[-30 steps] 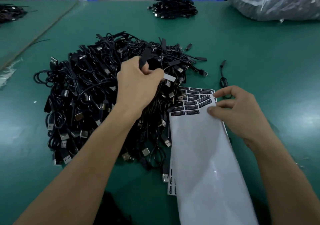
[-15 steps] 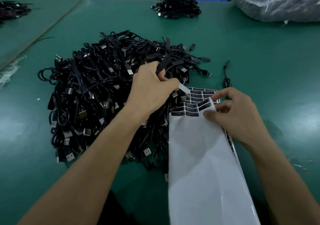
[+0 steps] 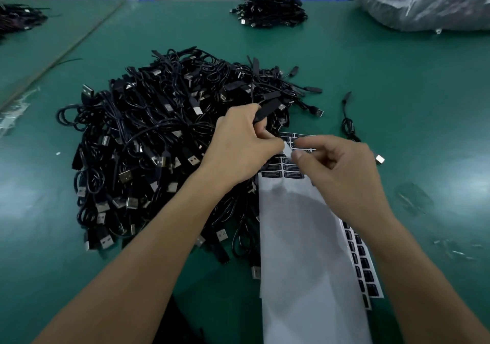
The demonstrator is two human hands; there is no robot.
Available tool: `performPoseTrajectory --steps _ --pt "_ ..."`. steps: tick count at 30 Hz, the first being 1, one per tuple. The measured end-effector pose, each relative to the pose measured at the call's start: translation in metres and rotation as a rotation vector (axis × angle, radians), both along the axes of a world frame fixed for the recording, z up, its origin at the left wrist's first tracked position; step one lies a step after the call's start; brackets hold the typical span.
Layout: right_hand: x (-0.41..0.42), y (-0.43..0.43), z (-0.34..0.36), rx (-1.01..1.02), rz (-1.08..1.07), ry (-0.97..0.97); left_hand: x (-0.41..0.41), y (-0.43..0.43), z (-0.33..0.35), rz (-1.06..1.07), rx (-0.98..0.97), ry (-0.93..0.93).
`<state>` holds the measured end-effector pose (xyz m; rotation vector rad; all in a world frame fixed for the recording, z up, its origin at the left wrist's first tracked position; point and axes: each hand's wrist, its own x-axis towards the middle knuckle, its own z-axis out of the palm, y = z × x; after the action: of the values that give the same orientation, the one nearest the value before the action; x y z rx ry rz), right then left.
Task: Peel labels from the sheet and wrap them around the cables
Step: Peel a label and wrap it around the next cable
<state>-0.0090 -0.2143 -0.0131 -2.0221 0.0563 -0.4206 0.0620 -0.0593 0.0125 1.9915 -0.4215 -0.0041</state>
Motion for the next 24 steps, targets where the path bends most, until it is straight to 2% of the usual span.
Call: performPoseTrajectory --steps 5,11,17,21,23,24 --pt "0.004 0.000 -0.004 0.044 0.010 0.037 -0.003 0.000 0.000 -0.075 0.021 -0.035" --pt "0.004 -0.005 -0.007 0.119 -0.037 0.081 -0.010 0.004 -0.001 -0.023 -0.028 -0.010" --pt "0.002 -0.005 -0.006 0.140 -0.091 0.012 -0.016 0.013 0.008 -0.113 -0.225 0.195" --pt "0.002 -0.002 -0.006 0.145 -0.099 -0.019 -0.006 0.027 0.034 -0.053 -0.455 0.411" --pt "0.004 -0.002 -0.007 0.159 -0.107 -0.019 0.002 0.039 0.048 -0.046 -0.460 0.477" --pt "0.004 -0.001 -0.008 0.160 -0.106 -0.015 0.004 0.044 0.053 -0.060 -0.402 0.495"
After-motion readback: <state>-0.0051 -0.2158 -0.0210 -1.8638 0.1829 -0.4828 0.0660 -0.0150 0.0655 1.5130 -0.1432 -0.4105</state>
